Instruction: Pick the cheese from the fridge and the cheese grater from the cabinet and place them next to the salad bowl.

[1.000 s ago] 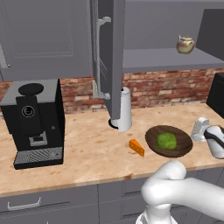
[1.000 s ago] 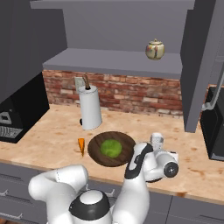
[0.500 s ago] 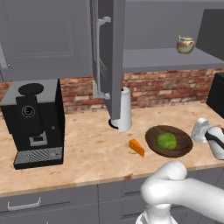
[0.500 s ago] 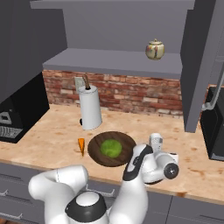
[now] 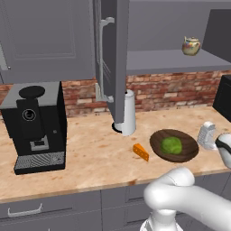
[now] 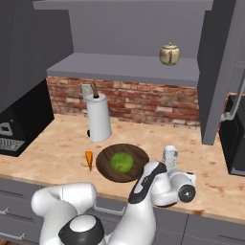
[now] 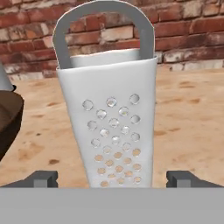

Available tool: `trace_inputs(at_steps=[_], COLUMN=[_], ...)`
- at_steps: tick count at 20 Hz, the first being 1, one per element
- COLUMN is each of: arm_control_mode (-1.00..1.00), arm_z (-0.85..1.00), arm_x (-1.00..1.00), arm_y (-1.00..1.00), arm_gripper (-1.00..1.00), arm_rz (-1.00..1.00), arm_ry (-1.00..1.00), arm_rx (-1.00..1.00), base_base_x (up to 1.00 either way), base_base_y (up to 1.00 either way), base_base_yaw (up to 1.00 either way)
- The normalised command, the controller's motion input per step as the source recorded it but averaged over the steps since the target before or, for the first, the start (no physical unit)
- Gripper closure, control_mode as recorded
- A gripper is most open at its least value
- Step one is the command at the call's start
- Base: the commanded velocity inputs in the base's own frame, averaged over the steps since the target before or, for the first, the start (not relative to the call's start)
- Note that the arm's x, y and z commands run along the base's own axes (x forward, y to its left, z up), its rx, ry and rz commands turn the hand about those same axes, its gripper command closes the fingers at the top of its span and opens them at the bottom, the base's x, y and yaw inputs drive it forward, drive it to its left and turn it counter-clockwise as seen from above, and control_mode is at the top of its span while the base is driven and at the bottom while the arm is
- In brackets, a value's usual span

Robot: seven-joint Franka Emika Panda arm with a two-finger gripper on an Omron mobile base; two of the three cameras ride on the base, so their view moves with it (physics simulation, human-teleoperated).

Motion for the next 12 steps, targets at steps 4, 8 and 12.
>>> trace_inputs(at_steps=[4,8,12], arm_control_mode=[-1.00,-1.00,-1.00], arm_z=[0.27,0.47,0.49], arm_x=[-0.29,-0.26,-0.29], arm_y=[0.13,0.18,0.19], arm_gripper=[-1.00,-1.00,-1.00], arm_rz=[-0.05,-0.07,-0.06], arm_ry=[0.01,0.20,0.26], arm_rx=[-0.05,-0.12,-0.09], base_base_x=[0.00,0.00,0.00], base_base_y=[0.00,0.00,0.00], base_base_yaw=[0.00,0.00,0.00])
